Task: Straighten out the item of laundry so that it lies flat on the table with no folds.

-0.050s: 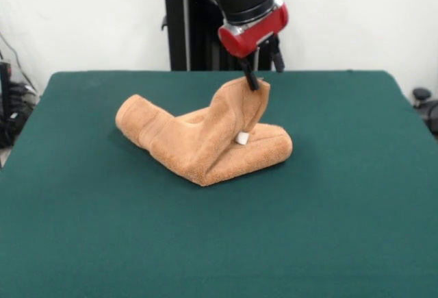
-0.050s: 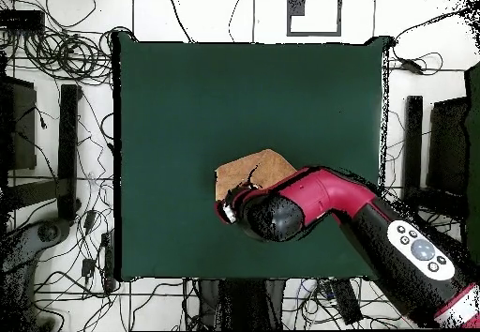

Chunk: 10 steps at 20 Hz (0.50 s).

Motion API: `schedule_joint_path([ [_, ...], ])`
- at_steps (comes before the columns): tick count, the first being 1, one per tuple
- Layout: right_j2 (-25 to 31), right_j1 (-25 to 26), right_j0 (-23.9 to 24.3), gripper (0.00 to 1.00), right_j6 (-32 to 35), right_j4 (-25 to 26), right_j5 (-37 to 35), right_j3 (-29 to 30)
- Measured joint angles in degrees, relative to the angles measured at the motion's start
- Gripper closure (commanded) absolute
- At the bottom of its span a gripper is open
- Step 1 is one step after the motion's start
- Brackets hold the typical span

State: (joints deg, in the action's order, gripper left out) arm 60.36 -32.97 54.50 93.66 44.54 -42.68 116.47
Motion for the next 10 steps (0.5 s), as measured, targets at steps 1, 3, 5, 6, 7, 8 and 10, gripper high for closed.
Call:
schedule_joint_path([
  [1,0.0,-0.2,-0.2,0.0,0.0,0.3,0.0,0.1],
  [3,0.0,-0.6,-0.4,0.0,0.0,1.0,0.0,0.2],
  [5,0.0,-1.1,-0.7,0.0,0.0,2.1,0.0,0.2],
  [6,0.0,-1.3,-0.7,0.0,0.0,2.4,0.0,0.2],
  [7,0.0,-1.4,-0.8,0.0,0.0,2.6,0.0,0.2],
  [8,0.0,-1.6,-0.9,0.0,0.0,3.0,0.0,0.2],
  [10,0.0,-1.8,-1.0,0.0,0.0,3.7,0.0,0.2],
])
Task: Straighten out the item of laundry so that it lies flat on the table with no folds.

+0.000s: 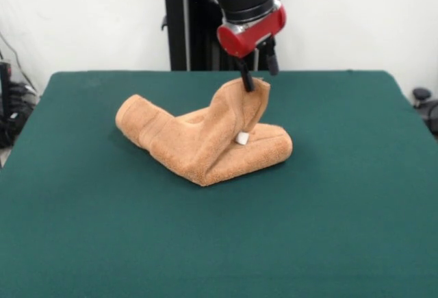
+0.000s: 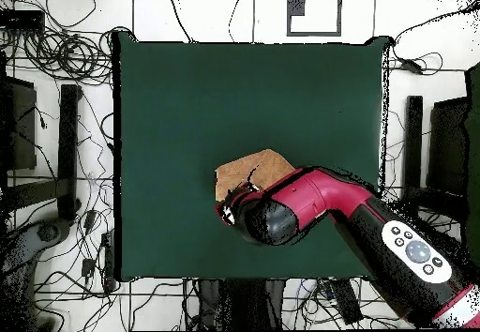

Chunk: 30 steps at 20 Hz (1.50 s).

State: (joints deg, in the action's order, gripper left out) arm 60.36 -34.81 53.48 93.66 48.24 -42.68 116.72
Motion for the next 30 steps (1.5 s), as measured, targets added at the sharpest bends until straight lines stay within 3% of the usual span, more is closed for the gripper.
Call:
schedule_joint_path([
  [28,-1.7,-1.2,-3.5,0.0,0.0,8.7,1.7,0.0],
  [29,-2.1,-1.6,-3.6,1.0,0.0,8.9,3.0,0.0],
  [30,-2.1,-1.7,-3.6,1.0,0.0,8.9,3.1,0.0],
])
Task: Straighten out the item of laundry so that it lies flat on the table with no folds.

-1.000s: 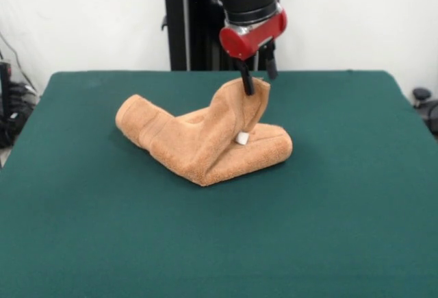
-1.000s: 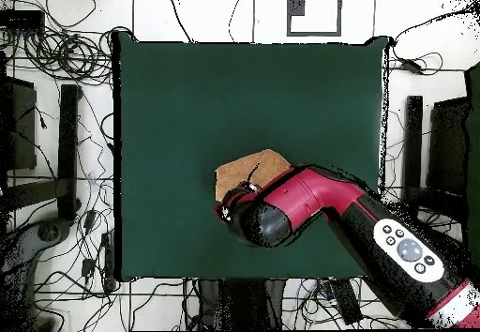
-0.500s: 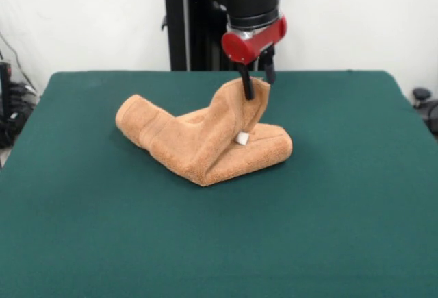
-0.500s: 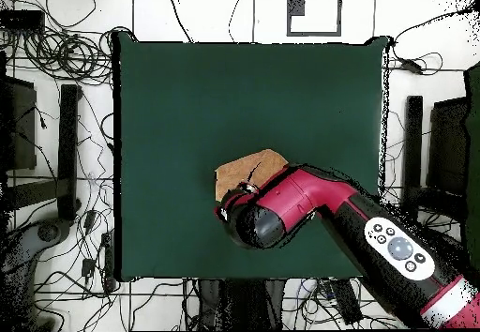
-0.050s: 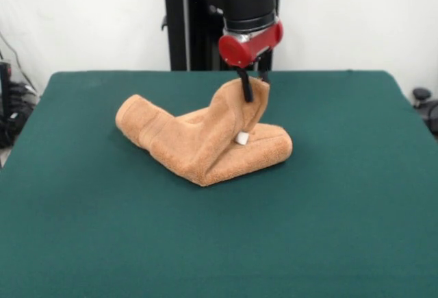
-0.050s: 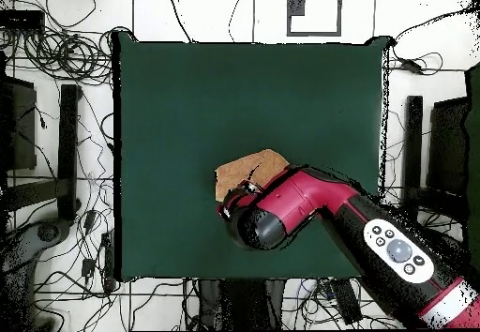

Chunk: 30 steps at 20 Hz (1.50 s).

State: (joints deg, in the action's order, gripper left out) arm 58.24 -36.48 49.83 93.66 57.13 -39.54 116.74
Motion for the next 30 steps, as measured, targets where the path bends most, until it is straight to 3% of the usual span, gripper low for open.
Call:
schedule_joint_path([
  [20,-1.8,-0.7,-0.8,1.0,0.0,0.0,2.1,0.0],
  [30,-2.3,-1.1,0.7,1.0,0.0,-4.1,3.0,-0.6],
])
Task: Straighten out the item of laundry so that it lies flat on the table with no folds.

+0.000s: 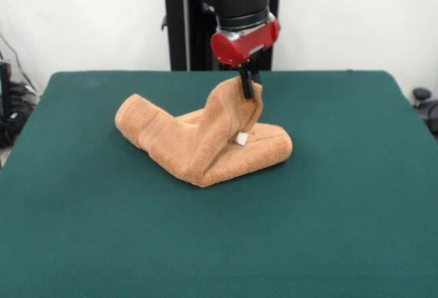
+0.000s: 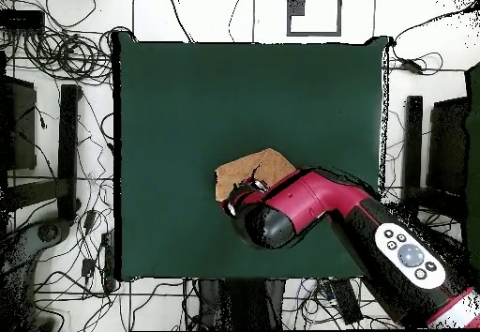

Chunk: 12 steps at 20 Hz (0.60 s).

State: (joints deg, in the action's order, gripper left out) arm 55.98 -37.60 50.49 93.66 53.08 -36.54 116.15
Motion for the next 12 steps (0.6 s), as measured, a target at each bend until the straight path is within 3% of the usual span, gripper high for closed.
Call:
schedule_joint_path([
  [12,-0.7,0.0,1.4,1.0,0.0,-4.1,0.0,-1.7],
])
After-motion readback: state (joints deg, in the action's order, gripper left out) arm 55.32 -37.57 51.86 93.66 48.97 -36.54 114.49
